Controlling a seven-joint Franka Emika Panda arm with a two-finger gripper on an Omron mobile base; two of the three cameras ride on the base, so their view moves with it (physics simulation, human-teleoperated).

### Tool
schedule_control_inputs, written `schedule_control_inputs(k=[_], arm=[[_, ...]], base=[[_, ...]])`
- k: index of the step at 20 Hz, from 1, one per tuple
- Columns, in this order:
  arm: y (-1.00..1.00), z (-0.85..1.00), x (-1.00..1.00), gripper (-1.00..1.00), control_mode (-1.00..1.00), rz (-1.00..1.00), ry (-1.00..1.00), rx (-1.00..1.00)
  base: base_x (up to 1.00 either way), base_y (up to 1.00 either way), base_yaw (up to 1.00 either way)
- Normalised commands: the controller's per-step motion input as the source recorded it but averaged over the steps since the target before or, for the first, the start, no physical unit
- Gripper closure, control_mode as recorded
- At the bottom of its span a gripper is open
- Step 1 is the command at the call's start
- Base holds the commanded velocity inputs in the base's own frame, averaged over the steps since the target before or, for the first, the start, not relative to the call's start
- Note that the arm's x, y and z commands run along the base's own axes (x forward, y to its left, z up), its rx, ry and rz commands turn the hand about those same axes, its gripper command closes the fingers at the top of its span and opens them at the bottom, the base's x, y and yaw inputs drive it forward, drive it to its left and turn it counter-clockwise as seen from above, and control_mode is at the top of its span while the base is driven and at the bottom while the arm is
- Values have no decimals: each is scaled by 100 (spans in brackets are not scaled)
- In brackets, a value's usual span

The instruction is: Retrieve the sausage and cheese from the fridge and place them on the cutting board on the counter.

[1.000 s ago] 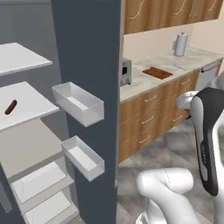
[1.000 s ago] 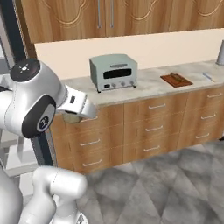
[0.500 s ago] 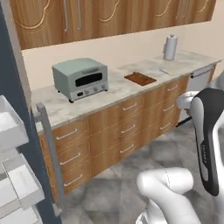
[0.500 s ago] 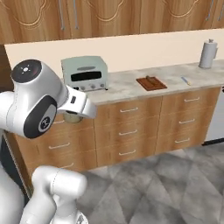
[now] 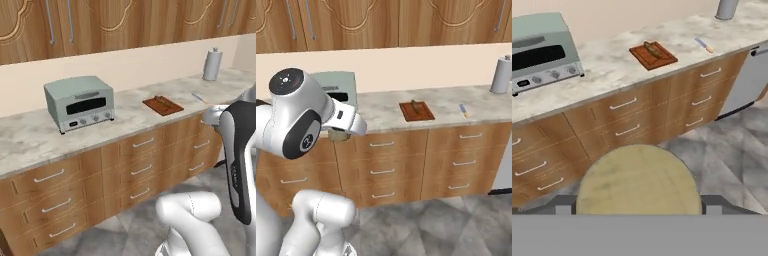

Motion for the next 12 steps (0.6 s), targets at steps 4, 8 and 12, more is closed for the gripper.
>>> schedule_control_inputs(k=[4,8,12], arm=[[0,0,0,100,100,0,0,0],[0,0,0,100,100,0,0,0],[0,0,0,100,100,0,0,0]], base=[[100,-80,28],[100,-47,29],[100,-48,42]])
